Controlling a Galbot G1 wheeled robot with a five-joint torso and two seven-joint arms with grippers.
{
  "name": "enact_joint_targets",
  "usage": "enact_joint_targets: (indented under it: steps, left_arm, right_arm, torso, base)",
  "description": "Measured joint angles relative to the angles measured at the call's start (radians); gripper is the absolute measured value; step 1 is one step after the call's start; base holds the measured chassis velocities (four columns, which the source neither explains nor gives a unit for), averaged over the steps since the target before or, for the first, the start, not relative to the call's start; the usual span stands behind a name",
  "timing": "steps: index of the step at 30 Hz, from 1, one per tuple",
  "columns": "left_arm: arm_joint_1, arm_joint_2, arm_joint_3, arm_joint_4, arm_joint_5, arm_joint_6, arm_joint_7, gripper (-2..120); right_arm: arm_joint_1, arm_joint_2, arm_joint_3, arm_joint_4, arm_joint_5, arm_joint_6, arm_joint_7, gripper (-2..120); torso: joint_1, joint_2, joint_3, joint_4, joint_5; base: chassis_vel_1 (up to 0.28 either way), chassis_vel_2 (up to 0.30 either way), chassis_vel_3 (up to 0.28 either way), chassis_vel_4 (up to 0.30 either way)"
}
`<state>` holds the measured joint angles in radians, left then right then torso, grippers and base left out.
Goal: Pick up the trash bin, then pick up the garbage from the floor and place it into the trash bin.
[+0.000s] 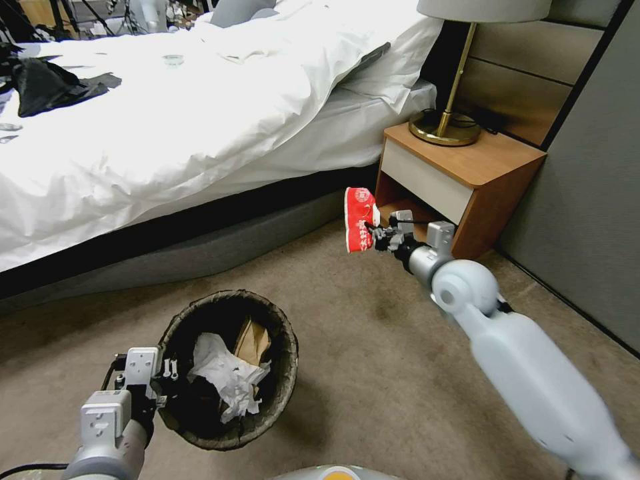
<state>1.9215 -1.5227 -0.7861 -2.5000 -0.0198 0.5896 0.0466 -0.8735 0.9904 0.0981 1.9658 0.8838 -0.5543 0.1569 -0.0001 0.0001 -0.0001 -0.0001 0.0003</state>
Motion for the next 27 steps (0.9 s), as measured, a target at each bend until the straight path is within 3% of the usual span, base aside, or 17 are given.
enact_joint_targets:
  steps: [8,17,27]
  left_arm:
    - [-0.003,-0.001,0.003,0.0,-0.001,0.005,-0.001,1]
    - [0.001,-0.001,0.004,0.0,0.005,0.006,-0.001,1]
    - [0.003,-0.009,0.008,0.0,0.015,0.007,-0.001,1]
  right_arm:
    - [-0.033,-0.092,-0.072,0.282,0.098,-0.06,0.018,0]
    - [-0.001,-0.093,-0.163,0.352,0.134,-0.099,0.02,0]
    - [0.047,-0.052,-0.344,0.357,0.116,-0.106,0.044,0]
  torso:
    - [0.0,0.0,0.0,0.0001,-0.0004]
    - [0.0,0.0,0.0,0.0001,-0.0003]
    - [0.0,0.0,0.0,0.0002,-0.0004]
  base:
    - [0.0,0.0,0.0,0.0]
    - [0.0,0.0,0.0,0.0]
    - [0.0,0.0,0.0,0.0]
